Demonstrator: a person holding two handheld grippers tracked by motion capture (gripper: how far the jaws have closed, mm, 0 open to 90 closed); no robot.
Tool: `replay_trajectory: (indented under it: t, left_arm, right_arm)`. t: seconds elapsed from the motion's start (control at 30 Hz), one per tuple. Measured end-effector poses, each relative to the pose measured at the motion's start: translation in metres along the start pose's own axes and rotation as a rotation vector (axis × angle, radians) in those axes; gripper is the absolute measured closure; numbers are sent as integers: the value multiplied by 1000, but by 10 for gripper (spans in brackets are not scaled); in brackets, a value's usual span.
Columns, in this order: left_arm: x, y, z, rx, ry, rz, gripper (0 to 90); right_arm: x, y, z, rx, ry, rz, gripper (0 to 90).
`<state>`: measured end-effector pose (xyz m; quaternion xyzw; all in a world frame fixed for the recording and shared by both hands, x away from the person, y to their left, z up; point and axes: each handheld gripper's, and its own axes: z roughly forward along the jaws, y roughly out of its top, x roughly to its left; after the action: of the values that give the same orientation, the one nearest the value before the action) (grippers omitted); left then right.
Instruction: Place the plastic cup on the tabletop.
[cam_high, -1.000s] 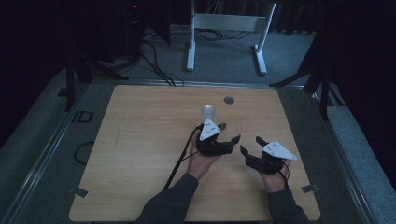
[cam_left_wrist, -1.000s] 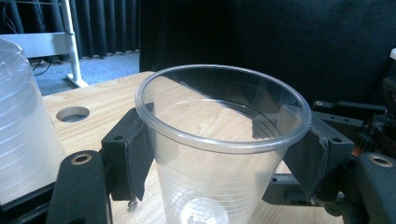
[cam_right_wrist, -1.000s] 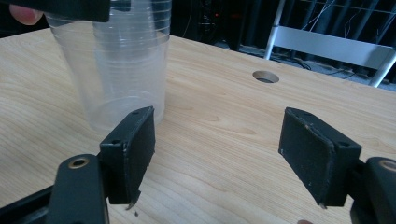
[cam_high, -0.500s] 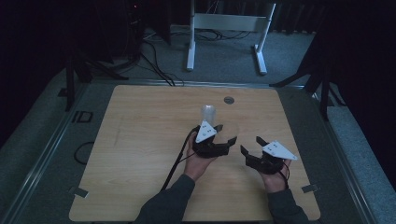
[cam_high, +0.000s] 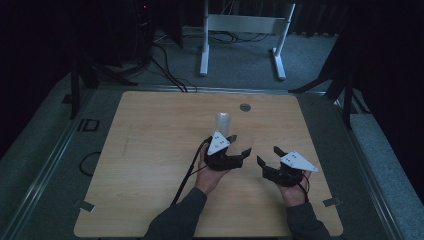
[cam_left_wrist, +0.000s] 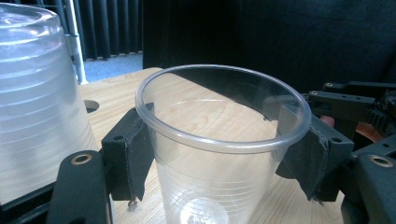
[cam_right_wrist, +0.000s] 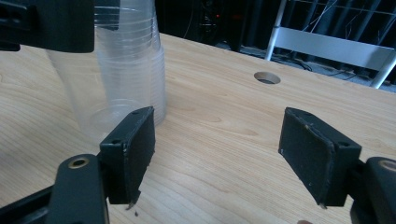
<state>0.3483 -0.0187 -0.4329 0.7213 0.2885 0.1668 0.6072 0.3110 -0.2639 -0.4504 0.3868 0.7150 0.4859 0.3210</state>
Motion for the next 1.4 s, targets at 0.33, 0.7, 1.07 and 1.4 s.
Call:
replay_trajectory:
  t: [0.33, 0.7, 1.07, 1.4]
  left_arm:
    - [2, -9, 0, 5, 10, 7, 296]
    - [5, -18, 0, 10, 25, 7, 296]
    - [8, -25, 0, 19, 31, 11, 295]
    - [11, -31, 0, 27, 35, 10, 294]
  right_arm:
    - [0, 0, 0, -1, 3, -1, 271]
    - [0, -1, 0, 0, 2, 0, 270]
    - [0, 0, 0, -1, 2, -3, 270]
    - [0, 0, -1, 0, 3, -4, 270]
